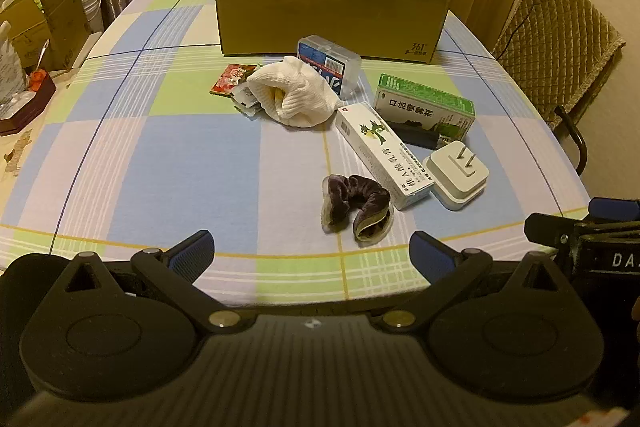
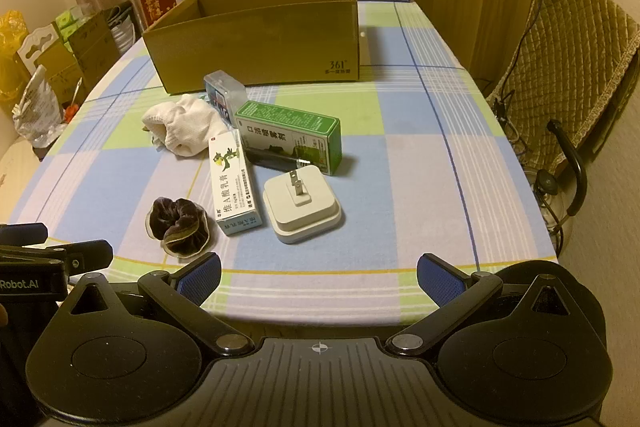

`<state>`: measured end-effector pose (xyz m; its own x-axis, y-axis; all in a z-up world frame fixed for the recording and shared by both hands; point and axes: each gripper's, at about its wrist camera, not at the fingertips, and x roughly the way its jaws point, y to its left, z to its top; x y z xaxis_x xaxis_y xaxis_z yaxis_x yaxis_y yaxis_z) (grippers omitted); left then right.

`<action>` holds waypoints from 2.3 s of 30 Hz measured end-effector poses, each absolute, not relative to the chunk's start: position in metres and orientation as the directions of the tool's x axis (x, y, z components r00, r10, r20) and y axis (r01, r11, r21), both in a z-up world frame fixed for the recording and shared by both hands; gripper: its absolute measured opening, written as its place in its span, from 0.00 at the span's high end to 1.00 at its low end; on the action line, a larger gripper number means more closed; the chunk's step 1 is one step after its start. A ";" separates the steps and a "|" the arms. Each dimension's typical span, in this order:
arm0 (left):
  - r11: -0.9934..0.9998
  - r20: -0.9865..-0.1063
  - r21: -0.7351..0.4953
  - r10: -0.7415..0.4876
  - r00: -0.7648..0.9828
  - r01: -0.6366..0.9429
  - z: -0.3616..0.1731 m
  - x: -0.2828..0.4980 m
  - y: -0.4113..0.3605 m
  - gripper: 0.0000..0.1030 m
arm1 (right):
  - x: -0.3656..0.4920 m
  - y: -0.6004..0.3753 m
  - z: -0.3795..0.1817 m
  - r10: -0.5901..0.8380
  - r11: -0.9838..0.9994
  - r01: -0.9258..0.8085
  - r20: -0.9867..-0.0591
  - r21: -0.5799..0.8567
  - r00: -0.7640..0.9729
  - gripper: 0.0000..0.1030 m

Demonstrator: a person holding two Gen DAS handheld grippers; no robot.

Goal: Organize objects
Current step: 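Reach both tools toward the scrunchie and the white plug adapter, then grasp the brown scrunchie with the left tool while the right tool grasps the white plug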

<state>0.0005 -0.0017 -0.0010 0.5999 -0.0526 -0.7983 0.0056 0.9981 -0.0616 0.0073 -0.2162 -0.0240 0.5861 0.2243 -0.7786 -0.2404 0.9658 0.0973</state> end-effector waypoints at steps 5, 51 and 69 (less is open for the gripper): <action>0.998 -0.798 -0.064 -0.057 0.600 0.009 -0.001 0.000 -0.002 0.01 | 0.008 -0.216 -0.025 0.223 0.966 -0.239 -0.779 0.096 0.586 0.02; 0.985 -0.847 -0.024 -0.112 0.519 0.173 -0.052 0.057 -0.017 0.09 | 0.048 -0.211 -0.061 0.263 0.944 -0.312 -0.809 0.103 0.527 0.02; 0.969 -0.856 -0.077 -0.185 0.483 0.235 -0.074 0.094 -0.019 0.69 | 0.096 -0.186 -0.095 0.254 0.913 -0.405 -0.848 0.052 0.464 0.09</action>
<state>0.0939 -0.0193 -0.0741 0.4826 -0.1851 -0.8561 0.2347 0.9690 -0.0772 0.0957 -0.1860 -0.0945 0.4644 0.2543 -0.8484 -0.4050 0.9128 0.0519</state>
